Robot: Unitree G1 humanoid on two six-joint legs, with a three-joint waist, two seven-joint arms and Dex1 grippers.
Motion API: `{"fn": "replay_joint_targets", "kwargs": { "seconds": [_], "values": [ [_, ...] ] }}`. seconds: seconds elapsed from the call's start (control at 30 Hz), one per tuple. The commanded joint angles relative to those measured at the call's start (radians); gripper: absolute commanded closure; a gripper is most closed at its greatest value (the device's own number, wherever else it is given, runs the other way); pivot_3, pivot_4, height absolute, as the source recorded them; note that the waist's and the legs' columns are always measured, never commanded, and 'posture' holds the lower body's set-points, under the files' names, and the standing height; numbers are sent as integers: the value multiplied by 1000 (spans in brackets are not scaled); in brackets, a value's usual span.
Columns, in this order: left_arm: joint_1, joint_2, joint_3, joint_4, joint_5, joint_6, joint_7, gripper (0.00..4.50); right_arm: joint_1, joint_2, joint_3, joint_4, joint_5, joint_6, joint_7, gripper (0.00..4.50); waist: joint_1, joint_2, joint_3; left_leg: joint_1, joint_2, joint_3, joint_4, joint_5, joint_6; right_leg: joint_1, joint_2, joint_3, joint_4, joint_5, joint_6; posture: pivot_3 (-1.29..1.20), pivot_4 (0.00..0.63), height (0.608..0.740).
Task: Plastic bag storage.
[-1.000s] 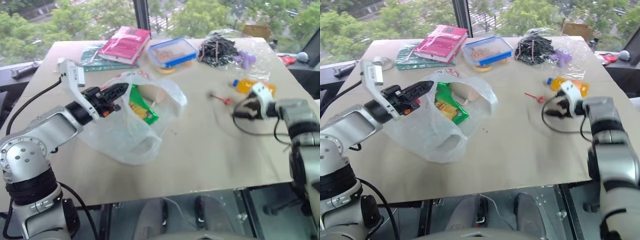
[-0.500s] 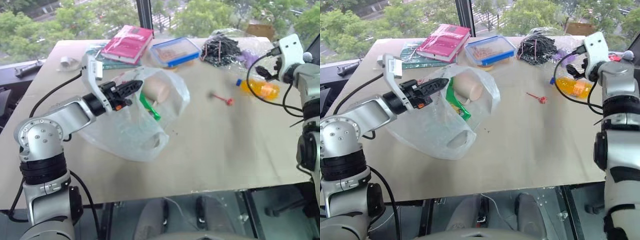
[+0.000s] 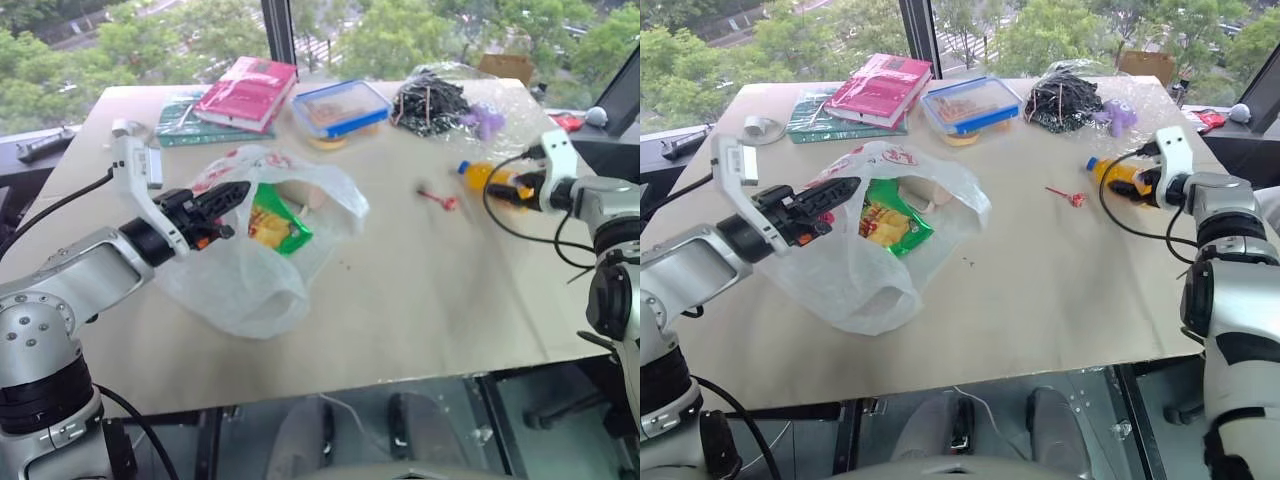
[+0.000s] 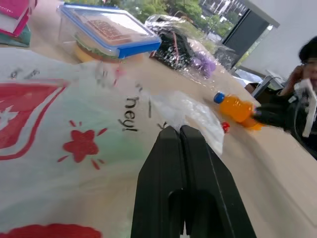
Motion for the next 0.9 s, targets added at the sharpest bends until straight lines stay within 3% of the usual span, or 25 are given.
{"fn": "replay_joint_targets", "kwargs": {
  "seconds": [0.03, 0.1, 0.13, 0.23, 0.3, 0.43, 0.67, 0.9],
  "values": [
    [-55, 15, -36, 47, 10, -27, -38, 4500, 304, -89, 37, -590, 61, 140, 181, 188, 21, 3, 2, 1, 0, -2, 0, 0, 0, 2, -1, -2, 0, 0, 0, 0, 150, 740],
    [-86, 6, -72, 84, 35, -33, -65, 4500, 444, -113, -17, -931, 69, 249, 84, 188, 30, 14, 3, -3, -2, -2, 1, 0, -1, -3, -3, -1, 4, 1, 3, 0, 150, 740],
    [-101, 2, -88, 98, 46, -35, -78, 4500, 480, -117, -33, -1023, 62, 284, 40, 188, 27, 14, 4, -12, -3, 1, 3, 3, -5, -14, -4, 3, 10, 2, 4, 0, 150, 740],
    [-138, -8, -126, 132, 77, -42, -118, 4500, 501, -112, -63, -1155, 76, 380, -42, 188, 19, 16, 5, -13, -1, 6, 1, 5, -8, -19, 0, 6, 11, 2, 4, 0, 150, 740],
    [-159, -11, -145, 153, 102, -50, -145, 4500, 452, -107, -60, -1133, 71, 392, -94, 188, 19, 15, 5, -12, -1, 7, 0, 5, -8, -19, 1, 7, 10, 2, 4, 0, 150, 740],
    [-185, -22, -156, 167, 134, -64, -171, 4500, 268, -92, 14, -856, 11, 280, -185, 81, 19, 14, 5, -12, -2, 8, 0, 5, -7, -19, 1, 9, 8, 2, 4, 0, 150, 740],
    [-162, -24, -125, 131, 143, -67, -169, 4500, 23, -38, 161, -156, -74, 23, -98, 81, 24, 10, 6, -14, -2, 7, -1, 3, -5, -18, 1, 8, 4, 2, 4, 0, 150, 740],
    [-108, -25, -78, 74, 111, -63, -123, 4500, -25, -26, 166, 18, -64, -3, 85, 81, 22, 9, 5, -16, -1, 5, -2, 2, -3, -18, 0, 6, 0, 2, 4, 0, 150, 740]
  ]
}}
